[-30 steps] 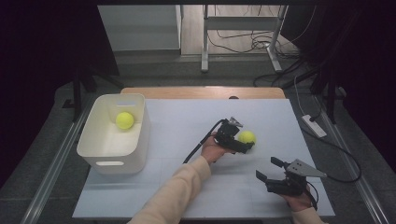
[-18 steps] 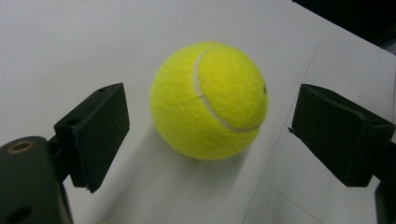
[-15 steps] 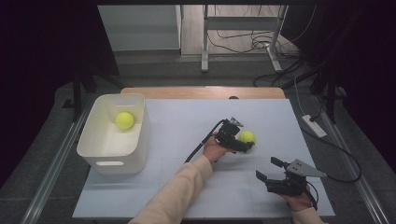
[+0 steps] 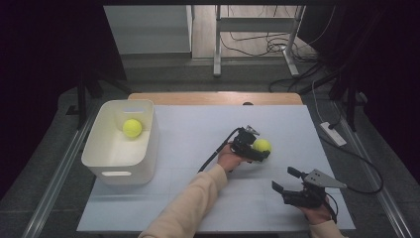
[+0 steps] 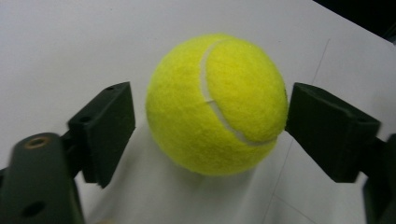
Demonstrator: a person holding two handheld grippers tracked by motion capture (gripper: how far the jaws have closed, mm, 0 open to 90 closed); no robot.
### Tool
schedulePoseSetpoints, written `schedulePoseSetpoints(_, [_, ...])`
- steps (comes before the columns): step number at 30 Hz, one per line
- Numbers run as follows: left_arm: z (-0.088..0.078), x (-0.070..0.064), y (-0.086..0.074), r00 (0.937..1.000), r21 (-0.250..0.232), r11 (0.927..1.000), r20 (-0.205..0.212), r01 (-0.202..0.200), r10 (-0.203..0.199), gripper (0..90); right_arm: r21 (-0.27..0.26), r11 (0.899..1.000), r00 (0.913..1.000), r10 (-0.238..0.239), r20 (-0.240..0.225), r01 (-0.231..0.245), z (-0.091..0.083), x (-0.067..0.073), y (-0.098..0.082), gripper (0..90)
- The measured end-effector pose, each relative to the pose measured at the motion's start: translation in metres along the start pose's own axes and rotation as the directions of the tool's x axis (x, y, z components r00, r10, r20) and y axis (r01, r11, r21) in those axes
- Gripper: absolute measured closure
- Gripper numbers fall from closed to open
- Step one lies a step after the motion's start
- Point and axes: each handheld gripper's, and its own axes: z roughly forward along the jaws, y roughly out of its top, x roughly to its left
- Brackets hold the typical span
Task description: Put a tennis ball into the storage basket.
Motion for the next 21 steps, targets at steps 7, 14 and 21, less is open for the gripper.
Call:
schedulePoseSetpoints(7, [-0.001,0.001,0.001,0.9999,0.016,0.9999,0.011,-0.002,0.002,26.7,0.0,1.0,1.0,-0.001,0.001,0.001,0.0,0.0,0.0,14.7])
schedulePoseSetpoints(14, [-0.003,0.0,0.003,1.0,0.02,0.9998,-0.004,-0.007,0.007,27.3,0.001,1.0,1.0,-0.002,0.002,0.002,-0.001,0.0,0.0,14.7])
schedulePoseSetpoints(21, [-0.016,-0.001,0.007,0.9998,-0.008,0.9998,-0.013,-0.018,0.018,27.3,0.0,1.0,1.0,-0.001,0.005,0.001,-0.001,-0.001,-0.001,14.7])
